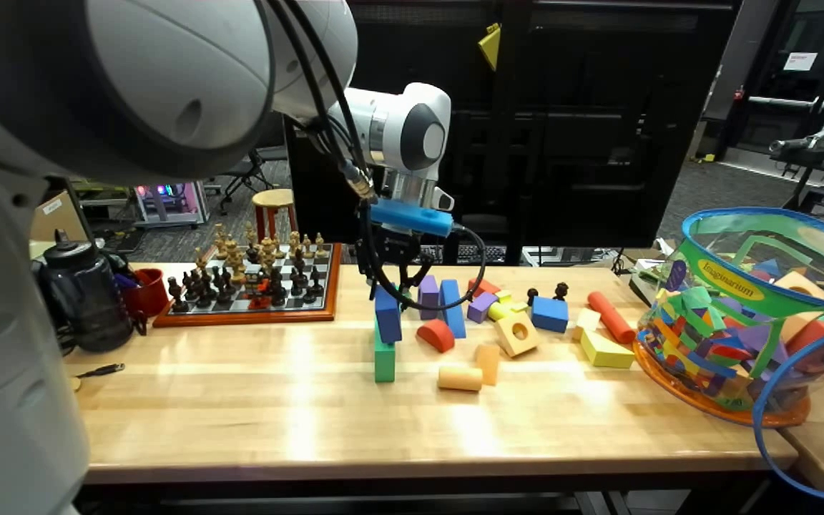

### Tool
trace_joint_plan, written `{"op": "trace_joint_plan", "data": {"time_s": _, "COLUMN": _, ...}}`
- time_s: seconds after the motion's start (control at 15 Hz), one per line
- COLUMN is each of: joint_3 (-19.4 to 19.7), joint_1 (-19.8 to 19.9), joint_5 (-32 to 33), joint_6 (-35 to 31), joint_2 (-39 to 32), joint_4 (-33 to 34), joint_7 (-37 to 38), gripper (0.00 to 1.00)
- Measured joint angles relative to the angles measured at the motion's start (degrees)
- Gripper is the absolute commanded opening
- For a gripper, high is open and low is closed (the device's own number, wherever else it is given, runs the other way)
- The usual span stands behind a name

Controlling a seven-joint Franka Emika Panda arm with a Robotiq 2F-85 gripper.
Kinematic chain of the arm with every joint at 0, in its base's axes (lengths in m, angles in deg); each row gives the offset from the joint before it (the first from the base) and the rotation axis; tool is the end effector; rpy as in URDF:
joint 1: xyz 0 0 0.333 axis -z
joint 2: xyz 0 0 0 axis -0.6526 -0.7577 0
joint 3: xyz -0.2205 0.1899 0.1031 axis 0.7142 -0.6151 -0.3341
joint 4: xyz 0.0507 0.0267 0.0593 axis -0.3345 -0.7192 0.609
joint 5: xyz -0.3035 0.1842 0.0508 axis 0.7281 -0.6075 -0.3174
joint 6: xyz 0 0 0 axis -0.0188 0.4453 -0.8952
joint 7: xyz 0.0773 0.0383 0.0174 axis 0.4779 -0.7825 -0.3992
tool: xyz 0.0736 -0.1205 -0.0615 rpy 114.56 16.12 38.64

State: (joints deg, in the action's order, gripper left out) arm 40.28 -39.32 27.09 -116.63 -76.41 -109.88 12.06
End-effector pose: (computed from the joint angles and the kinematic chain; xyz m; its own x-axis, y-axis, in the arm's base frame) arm 0.5079 -0.0037 0.3899 0.9292 0.2767 -0.2450 0.2481 -0.9583 -0.1415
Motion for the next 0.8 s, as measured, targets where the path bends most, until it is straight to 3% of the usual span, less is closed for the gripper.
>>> {"op": "trace_joint_plan", "data": {"time_s": 0.8, "joint_3": -0.25, "joint_1": -0.09, "joint_5": 0.0, "joint_6": 0.3, "joint_2": -0.68, "joint_4": 0.12, "joint_7": 1.27, "gripper": 0.19}}
